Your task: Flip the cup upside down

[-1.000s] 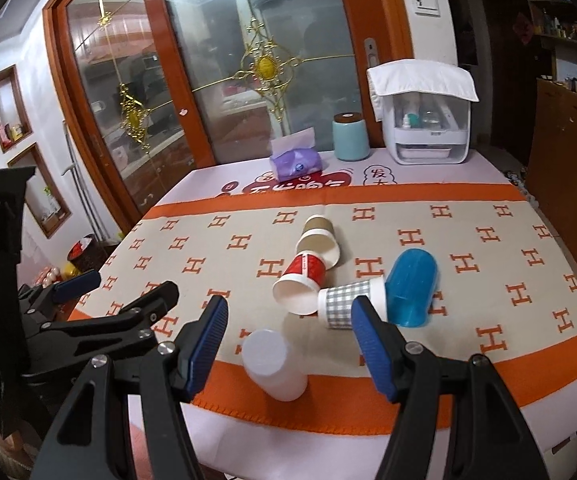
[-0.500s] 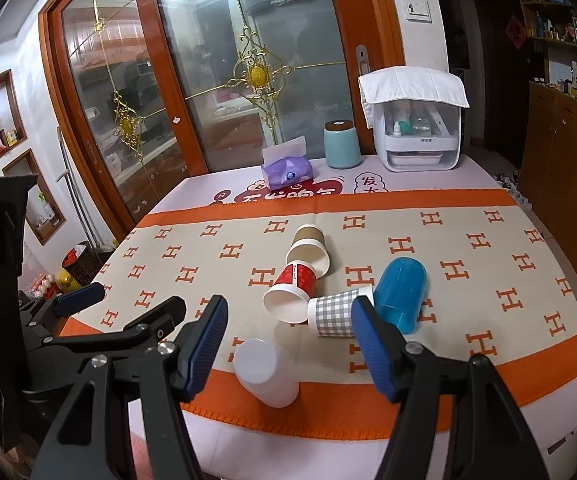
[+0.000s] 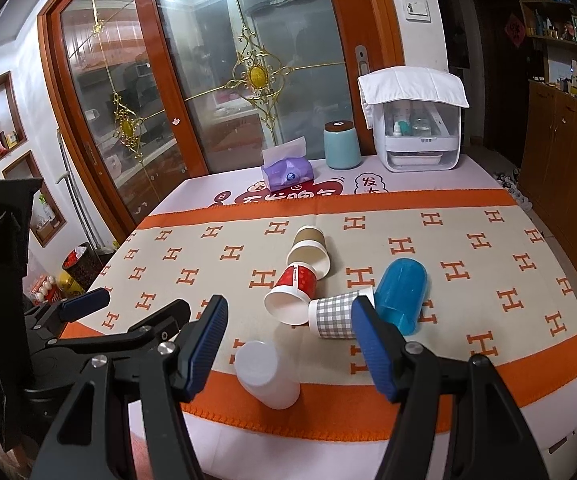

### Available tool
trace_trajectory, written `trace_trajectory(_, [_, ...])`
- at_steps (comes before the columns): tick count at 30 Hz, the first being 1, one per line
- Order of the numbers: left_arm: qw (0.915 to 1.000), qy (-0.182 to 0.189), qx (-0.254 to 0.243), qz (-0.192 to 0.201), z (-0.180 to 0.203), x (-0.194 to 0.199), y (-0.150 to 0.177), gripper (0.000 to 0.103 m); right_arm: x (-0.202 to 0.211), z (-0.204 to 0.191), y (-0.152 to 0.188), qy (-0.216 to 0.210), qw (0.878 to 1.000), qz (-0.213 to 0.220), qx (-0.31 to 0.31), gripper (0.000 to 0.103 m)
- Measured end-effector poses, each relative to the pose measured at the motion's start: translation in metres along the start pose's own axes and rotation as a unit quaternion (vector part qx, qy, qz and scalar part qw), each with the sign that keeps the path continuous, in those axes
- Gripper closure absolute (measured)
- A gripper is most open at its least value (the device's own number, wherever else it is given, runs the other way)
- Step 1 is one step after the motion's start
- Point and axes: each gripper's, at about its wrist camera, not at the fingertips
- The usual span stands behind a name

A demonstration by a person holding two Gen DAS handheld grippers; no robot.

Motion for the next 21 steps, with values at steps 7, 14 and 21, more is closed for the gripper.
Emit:
trace_trajectory(7, [1.0,0.0,0.0,0.0,-0.0001,0.0004,-0.0006,0.001,0.0002,0.0003,-0.0006,-0.003,1.0,0.0,-0.003,0.039])
trace_trajectory(14, [1.0,-0.001,0.0,0.001,-0.0004,0.0012,-0.0007,0.001,0.0003,0.0013,0.0,-0.006,1.0,0.0,-0.005,0.039])
trace_trajectory(21, [1.0,-0.001,0.002,-0.005,0.001,-0.0004,0.0002,0.001,0.0002,-0.0007,0.0029,-0.007,1.0,-0.003,-0.008,0.039])
Point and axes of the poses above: each gripper's, at about its wrist camera, not at the fingertips, and x roughly against the way its jaws point, z to its right, y to its underside, and after that the axes turned 14 degrees about -z, right-handed
